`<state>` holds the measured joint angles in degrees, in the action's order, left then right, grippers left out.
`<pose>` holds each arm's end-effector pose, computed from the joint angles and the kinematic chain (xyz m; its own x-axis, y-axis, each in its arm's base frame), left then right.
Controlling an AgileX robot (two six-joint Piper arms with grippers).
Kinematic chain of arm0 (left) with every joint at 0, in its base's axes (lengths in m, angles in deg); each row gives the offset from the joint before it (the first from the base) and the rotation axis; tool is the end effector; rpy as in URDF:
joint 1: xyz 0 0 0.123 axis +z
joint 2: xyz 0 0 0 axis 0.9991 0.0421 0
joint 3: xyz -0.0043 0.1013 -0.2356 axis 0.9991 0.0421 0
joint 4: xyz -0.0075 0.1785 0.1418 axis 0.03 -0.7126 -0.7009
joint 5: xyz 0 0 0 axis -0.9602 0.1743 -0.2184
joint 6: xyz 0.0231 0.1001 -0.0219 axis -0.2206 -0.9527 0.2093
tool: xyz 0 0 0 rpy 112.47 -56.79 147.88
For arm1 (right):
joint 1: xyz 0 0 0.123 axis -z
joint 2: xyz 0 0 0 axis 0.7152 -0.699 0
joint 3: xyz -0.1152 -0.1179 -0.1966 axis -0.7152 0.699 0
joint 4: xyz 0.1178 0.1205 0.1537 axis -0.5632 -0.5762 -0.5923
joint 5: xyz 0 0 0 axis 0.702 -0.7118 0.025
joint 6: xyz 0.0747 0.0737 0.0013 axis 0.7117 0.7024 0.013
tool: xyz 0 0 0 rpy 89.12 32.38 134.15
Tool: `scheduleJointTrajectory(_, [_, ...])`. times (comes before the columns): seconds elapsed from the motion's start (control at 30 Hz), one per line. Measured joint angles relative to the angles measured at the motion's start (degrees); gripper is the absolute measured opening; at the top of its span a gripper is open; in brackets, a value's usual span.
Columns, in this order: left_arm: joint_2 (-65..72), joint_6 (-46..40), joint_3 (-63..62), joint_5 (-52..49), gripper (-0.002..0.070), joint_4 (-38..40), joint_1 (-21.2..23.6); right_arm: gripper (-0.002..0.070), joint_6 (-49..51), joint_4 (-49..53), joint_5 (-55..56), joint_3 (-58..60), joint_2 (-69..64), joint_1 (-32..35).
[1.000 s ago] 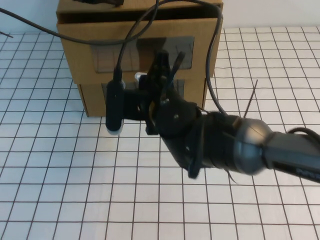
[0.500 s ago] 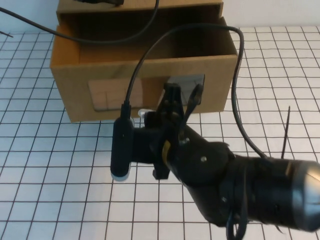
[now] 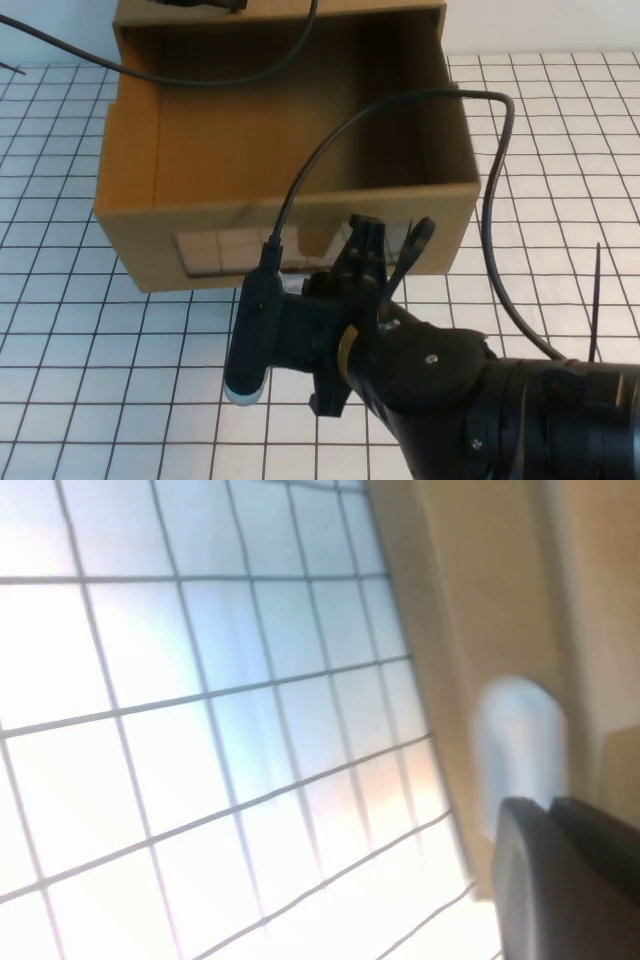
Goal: Open the shoe box
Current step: 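Pull the top drawer of the cardboard box fully open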
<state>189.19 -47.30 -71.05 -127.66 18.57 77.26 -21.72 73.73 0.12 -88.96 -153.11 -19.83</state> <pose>0.3888 -0.1302 0.3655 -0.5737 0.3158 -0.7557 0.6828 0.6941 -0.2283 0.1941 0.2833 0.2349 0.1180 -0.8867 -0.4471 -0.6122 0.2895 -0.7358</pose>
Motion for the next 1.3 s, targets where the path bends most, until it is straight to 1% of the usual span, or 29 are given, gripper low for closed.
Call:
scheduleJointTrajectory(0.13, [0.0,0.13,0.0,0.0,-0.0002,0.0,0.0,0.0005,3.13,-2.57,-0.49,0.0,0.12,-0.11])
scheduleJointTrajectory(0.27, [-0.1,0.13,0.0,0.0,-0.0002,0.0,0.0,0.0081,4.15,-5.79,-1.53,0.0,1.72,-1.26])
scheduleJointTrajectory(0.37, [-0.61,0.13,-0.1,-0.5,-0.0002,0.0,0.0,0.0099,4.45,-8.23,-4.16,0.0,4.94,-4.12])
scheduleJointTrajectory(0.47, [-1.45,0.13,-1.21,-2.0,-0.0002,0.13,0.0,0.0091,4.45,-9.45,-7.47,0.0,9.01,-7.3])
scheduleJointTrajectory(0.53, [-2.51,0.16,-2.43,-2.37,-0.0002,0.89,0.0,0.0076,4.45,-9.83,-8.58,0.0,11.79,-8.29])
scheduleJointTrajectory(0.63, [-5.21,0.16,-4.75,-2.49,-0.0002,2.47,0.0,0.0047,4.45,-10.08,-10.81,-0.44,15.88,-8.07])
scheduleJointTrajectory(0.73, [-8.51,-0.17,-5.93,-2.61,-0.0002,2.77,0.0,0.0018,4.49,-10.3,-14.26,-2.51,18.5,-6.04])
scheduleJointTrajectory(0.83, [-11.4,-0.68,-6.06,-2.93,-0.0002,1.7,0.0,-0.0003,3.08,-11.73,-16.56,-5.71,20.15,-1.64])
scheduleJointTrajectory(0.93, [-13.81,-0.81,-5.83,-3.07,-0.0002,-0.95,0.0,-0.0008,-1.1,-16.9,-17.62,-9.16,20.98,6.09])
scheduleJointTrajectory(1.1, [-17.99,-0.81,-1.44,-3.2,-0.0002,-5.33,0.0,-0.0011,-11.85,-31.45,-18.09,-12.76,21.2,22.17])
scheduleJointTrajectory(1.2, [-21.99,-0.89,4.16,-3.08,-0.0002,-7.88,0.0,-0.0011,-18.61,-42.34,-18.09,-12.76,22.6,31.51])
scheduleJointTrajectory(1.3, [-26.95,-1.72,12.26,-0.08,-0.0002,-9.96,0.0,-0.0011,-25.46,-53.91,-18.09,-12.76,25.55,40.52])
